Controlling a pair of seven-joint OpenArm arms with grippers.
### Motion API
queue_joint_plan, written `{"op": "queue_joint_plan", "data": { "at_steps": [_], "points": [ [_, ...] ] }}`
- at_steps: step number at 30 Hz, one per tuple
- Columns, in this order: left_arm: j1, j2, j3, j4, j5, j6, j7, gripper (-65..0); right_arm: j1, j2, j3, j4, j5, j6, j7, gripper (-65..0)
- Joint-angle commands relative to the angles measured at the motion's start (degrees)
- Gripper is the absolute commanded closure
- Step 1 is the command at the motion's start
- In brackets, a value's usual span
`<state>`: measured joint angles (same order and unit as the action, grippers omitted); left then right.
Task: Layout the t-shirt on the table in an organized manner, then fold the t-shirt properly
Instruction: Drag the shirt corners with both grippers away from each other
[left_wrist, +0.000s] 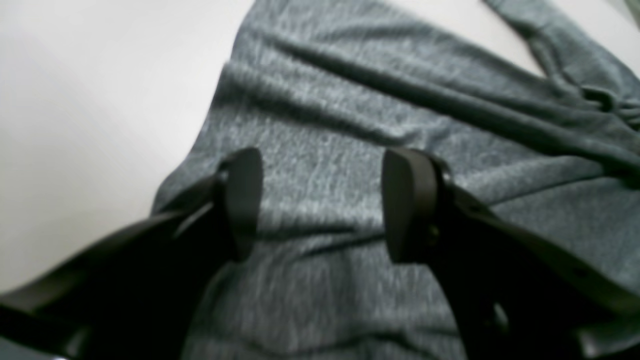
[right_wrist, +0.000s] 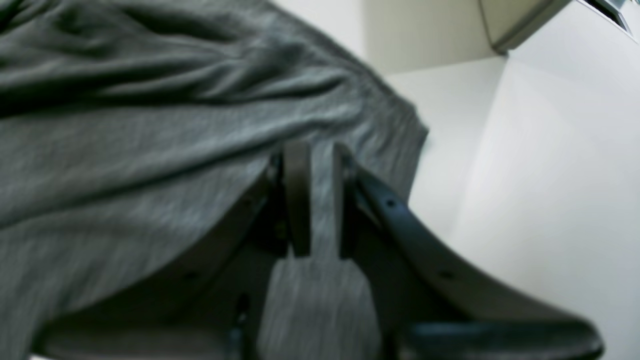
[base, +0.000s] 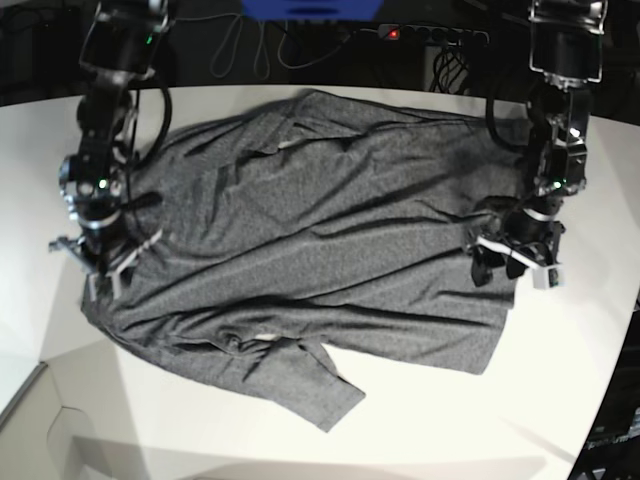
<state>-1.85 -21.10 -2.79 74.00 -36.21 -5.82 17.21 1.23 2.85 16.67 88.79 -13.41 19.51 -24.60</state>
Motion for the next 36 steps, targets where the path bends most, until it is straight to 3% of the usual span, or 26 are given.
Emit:
{"op": "queue_joint_plan", "data": {
  "at_steps": [1,3,9,24,32,36],
  "points": [
    [-2.8,-0.8,-0.2,0.4,-0.3,-0.2,-1.9,-37.0,-0.1,-0.7,0.0,2.5,0.4,1.5,0.6,-6.6],
    [-4.4,-0.7,0.0,-0.6,-0.3,-0.2,-1.9,-37.0,-2.0,-1.8,0.1,3.9,0.4,2.9,-1.5,-6.6],
    [-9.9,0.8,0.1,-7.4,0.1,-0.2,-1.9,-37.0,-7.5,-2.7,0.3,3.7,0.4,3.0,-3.0,-6.5],
    [-24.3,5.9,0.1,-28.8,0.1,-0.2,-2.0,-37.1,-9.8,-2.5,16.3,-3.4,0.2,3.0,-2.8,-6.5],
    [-28.3,8.4,0.6,-29.8,0.2,-0.2,-2.0,-37.1,-12.1,-2.7,17.1,0.7,0.4,3.2,-2.6,-6.5],
    [-30.6,8.8,5.3,-32.5,0.2,-0.2,-3.6,-37.1,-12.4,-3.4,17.0,5.1,0.4,3.3,-2.6,-6.5]
  ]
}}
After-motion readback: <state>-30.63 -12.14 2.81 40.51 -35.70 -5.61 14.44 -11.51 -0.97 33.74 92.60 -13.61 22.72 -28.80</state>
